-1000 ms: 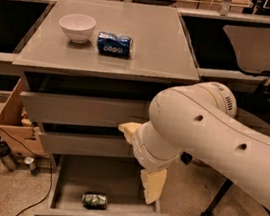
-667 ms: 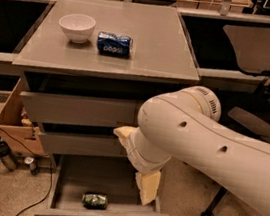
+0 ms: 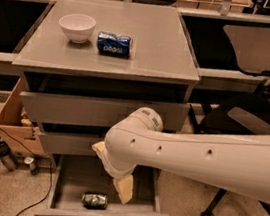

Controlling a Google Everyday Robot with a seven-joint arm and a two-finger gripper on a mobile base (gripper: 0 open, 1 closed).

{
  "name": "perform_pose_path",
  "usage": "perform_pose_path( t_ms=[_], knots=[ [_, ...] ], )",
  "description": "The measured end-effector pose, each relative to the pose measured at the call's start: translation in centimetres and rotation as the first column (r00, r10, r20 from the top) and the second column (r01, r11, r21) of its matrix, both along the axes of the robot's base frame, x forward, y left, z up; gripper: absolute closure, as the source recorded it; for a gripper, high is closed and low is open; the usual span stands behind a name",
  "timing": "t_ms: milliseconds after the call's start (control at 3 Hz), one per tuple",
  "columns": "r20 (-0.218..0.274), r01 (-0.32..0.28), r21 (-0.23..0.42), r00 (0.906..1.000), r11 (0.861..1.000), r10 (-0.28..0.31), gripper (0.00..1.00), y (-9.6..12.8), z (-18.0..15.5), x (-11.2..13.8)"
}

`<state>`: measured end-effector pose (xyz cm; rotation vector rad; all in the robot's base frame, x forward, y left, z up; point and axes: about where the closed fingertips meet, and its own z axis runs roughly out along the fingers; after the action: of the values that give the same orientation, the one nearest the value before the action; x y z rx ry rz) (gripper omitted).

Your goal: Pick green can from bottom drawer and place on counter

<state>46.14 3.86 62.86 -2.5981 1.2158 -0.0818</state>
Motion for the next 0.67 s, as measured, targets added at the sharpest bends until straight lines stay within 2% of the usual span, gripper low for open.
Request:
perform_pose_path(
  t_ms=[333, 667],
  knots=[
    [0.000, -0.078, 0.004, 0.9970, 0.997, 0.078, 0.00, 3.1, -6.9, 2.6],
    [0.012, -0.162, 0.014, 0.9868, 0.987, 0.161, 0.00, 6.6, -13.7, 4.9]
  ],
)
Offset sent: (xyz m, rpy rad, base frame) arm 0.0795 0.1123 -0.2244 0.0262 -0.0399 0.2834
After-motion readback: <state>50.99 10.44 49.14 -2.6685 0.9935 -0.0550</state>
